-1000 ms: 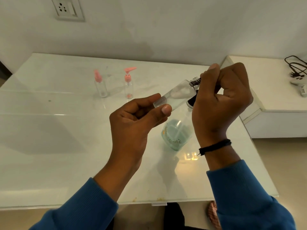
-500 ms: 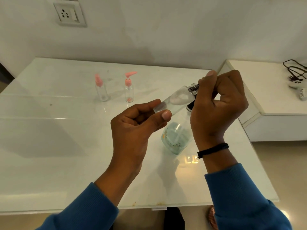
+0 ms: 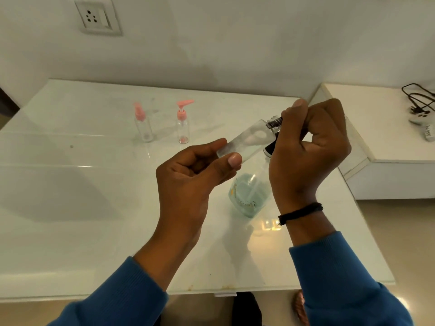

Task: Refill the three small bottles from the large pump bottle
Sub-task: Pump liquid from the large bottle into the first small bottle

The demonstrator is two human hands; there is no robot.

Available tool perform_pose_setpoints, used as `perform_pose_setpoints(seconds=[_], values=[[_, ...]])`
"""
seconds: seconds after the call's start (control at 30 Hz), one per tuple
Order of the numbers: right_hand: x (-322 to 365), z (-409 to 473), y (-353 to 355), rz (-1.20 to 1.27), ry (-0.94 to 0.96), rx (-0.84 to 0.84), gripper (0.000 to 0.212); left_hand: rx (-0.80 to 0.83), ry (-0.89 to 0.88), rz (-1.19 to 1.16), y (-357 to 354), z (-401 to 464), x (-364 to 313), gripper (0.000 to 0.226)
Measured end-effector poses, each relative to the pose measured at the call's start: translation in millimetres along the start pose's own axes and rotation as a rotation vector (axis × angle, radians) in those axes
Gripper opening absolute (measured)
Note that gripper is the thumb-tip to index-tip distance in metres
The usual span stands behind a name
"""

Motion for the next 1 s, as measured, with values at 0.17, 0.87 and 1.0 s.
perform_pose_setpoints(seconds=[0.17,0.87,1.0], values=[[-1.5,-2.1,1.5,-0.025,-0.011,0.009,0.042,-0.004,0.009,-0.011,-0.2,-1.8,0.5,0.046],[-1.0,1.0,1.4,-0.030,0.017,-0.011,0.041,0.007,0.009,-0.029,0.1,-1.5,-0.5,0.046],[-1.0,-1.9,0.3,-0.016,0.012,-0.018,0.041,0.011,0.002,-0.024,0.0,-0.8,-0.4,0.043]])
Point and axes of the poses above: each hand's wrist, its own z-axis towards the middle knuckle, its own y-axis out of the back of the hand, x = y × z, the point moved 3 cm from there along z, towards the middle knuckle, and after that the axes turned 1 degree about -z, right-handed, at the moved point
